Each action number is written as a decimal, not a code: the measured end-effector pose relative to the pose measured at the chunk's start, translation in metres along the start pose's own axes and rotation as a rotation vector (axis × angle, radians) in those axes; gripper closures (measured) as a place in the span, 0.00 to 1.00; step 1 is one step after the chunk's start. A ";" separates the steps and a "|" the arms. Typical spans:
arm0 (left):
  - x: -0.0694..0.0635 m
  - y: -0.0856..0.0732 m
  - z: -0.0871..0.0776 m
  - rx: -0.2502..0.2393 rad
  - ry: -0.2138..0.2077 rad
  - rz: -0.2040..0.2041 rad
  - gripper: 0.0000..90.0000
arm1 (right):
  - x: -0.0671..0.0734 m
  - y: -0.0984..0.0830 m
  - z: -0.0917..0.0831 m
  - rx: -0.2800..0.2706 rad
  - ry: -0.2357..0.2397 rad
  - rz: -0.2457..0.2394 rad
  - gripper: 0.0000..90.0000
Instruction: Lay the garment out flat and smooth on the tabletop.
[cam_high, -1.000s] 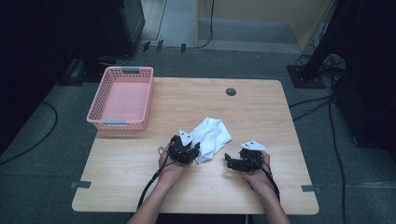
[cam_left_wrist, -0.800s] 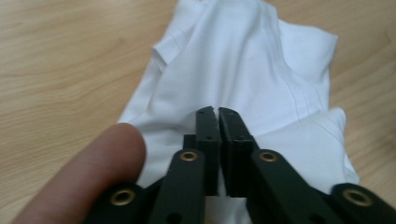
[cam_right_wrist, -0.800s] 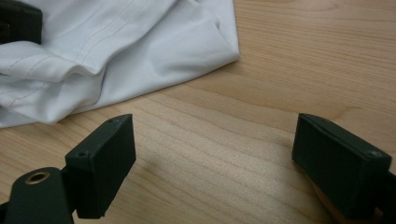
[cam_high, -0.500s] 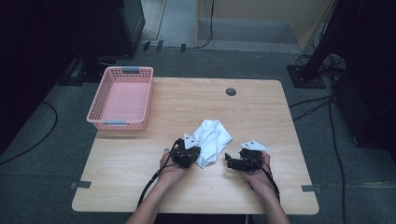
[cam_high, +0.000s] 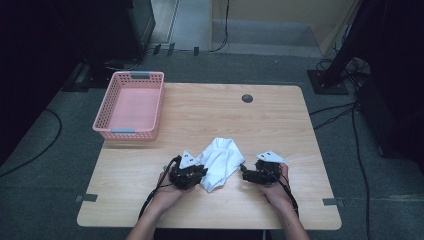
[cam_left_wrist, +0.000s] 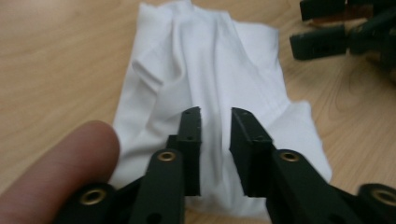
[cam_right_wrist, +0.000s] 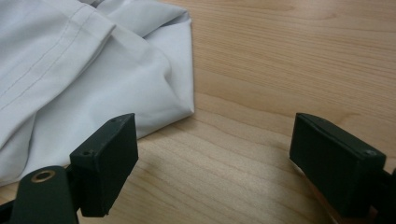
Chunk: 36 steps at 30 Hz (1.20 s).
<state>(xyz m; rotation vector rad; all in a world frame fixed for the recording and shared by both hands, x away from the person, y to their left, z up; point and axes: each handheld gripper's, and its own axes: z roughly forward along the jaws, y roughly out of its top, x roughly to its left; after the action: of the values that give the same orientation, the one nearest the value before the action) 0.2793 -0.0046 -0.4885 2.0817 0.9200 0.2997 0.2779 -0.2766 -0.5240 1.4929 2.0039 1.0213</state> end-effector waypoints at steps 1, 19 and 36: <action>-0.004 0.006 0.002 0.000 0.006 0.016 0.76 | 0.001 0.000 0.000 0.002 -0.002 0.002 0.17; -0.019 0.031 0.038 0.011 0.209 0.039 1.00 | 0.006 0.001 0.002 0.015 -0.011 -0.016 0.17; -0.005 0.023 -0.005 -0.098 0.058 -0.042 1.00 | 0.005 0.002 0.005 0.034 -0.029 -0.011 0.17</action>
<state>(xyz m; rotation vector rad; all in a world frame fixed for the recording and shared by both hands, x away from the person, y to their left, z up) 0.2849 -0.0139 -0.4668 1.9709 0.9627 0.3774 0.2810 -0.2701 -0.5250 1.5038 2.0172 0.9602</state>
